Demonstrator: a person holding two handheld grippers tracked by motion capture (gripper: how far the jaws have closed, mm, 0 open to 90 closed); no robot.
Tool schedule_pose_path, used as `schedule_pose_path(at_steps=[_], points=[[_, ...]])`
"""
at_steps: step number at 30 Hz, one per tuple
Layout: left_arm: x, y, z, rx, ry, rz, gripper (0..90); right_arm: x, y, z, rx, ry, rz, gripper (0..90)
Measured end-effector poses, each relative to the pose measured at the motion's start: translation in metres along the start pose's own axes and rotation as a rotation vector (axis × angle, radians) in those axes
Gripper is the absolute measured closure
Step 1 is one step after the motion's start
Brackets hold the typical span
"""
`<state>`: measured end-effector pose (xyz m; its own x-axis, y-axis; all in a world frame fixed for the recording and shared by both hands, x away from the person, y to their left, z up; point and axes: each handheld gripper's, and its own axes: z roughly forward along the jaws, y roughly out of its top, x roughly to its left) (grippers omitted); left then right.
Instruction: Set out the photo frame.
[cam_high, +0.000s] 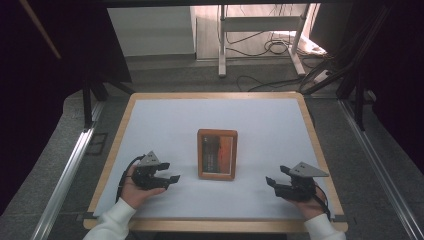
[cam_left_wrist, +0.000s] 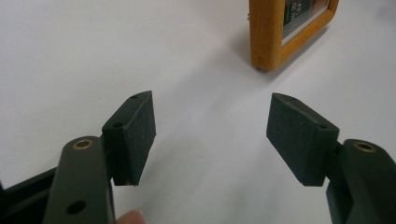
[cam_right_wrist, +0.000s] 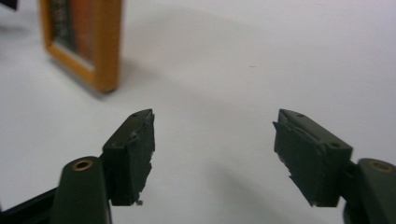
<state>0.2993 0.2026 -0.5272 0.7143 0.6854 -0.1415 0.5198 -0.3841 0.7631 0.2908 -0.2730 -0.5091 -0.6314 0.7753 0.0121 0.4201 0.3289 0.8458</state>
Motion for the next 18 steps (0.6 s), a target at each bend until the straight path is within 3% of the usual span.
schedule_pose_path(at_steps=[5, 11, 18], points=[[0.0006, 0.0025, 0.0022, -0.004, 0.006, 0.007, 32.4, -0.0137, -0.0017, -0.0005, -0.017, -0.027, 0.063, 26.3], [0.0007, 0.0051, 0.0028, -0.012, 0.006, 0.018, 32.4, -0.0079, -0.0023, 0.0021, -0.007, -0.02, 0.032, 24.4], [0.0031, 0.0054, 0.0049, -0.008, 0.01, 0.012, 32.2, -0.0071, -0.0031, 0.0022, -0.004, -0.04, 0.028, 19.0]])
